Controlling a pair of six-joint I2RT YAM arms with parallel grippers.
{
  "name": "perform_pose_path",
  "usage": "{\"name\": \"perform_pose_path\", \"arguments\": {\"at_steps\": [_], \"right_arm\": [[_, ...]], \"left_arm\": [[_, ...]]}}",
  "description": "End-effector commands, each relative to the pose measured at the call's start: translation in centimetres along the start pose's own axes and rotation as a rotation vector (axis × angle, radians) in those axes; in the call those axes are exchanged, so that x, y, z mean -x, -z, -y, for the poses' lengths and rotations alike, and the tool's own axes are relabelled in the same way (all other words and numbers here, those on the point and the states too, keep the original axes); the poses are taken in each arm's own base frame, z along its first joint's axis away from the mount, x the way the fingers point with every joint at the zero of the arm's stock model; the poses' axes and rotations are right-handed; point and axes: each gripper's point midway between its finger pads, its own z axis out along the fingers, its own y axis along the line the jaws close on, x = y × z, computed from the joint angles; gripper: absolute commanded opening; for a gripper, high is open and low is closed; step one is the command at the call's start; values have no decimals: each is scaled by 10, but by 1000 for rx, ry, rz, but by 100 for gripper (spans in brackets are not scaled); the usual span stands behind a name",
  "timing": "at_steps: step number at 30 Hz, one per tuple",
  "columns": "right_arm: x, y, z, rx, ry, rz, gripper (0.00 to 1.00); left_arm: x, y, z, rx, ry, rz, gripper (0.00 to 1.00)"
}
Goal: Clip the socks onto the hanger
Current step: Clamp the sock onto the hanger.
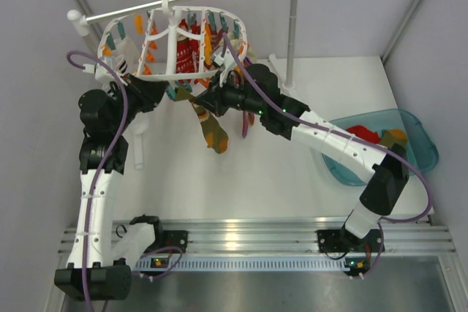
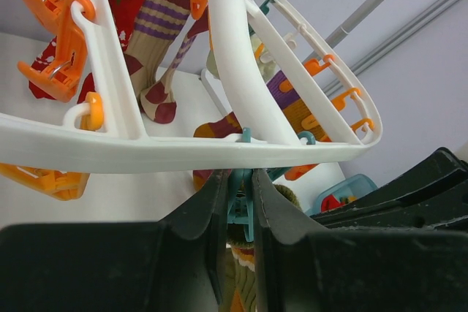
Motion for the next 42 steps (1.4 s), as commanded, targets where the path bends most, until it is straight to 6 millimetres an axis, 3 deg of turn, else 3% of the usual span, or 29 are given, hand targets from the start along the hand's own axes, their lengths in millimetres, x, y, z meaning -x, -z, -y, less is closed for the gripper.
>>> {"name": "perform_pose_path", "arguments": {"at_steps": [1, 18, 25, 35, 42], "right_arm": [[50, 10, -19, 39, 22, 123, 0], [39, 14, -23, 58, 15, 99, 0], [21, 14, -25, 72, -34, 63, 0], [33, 13, -20, 40, -41, 97, 0], [20, 22, -18, 72, -32, 78, 0]], "left_arm": [[15, 0, 4, 3, -23, 41, 0], [20, 0, 4, 16, -25, 57, 0], [24, 1, 8, 9, -4, 63, 0], [22, 1, 4, 24, -3, 57, 0], [21, 1, 4, 25, -10, 57, 0]]}}
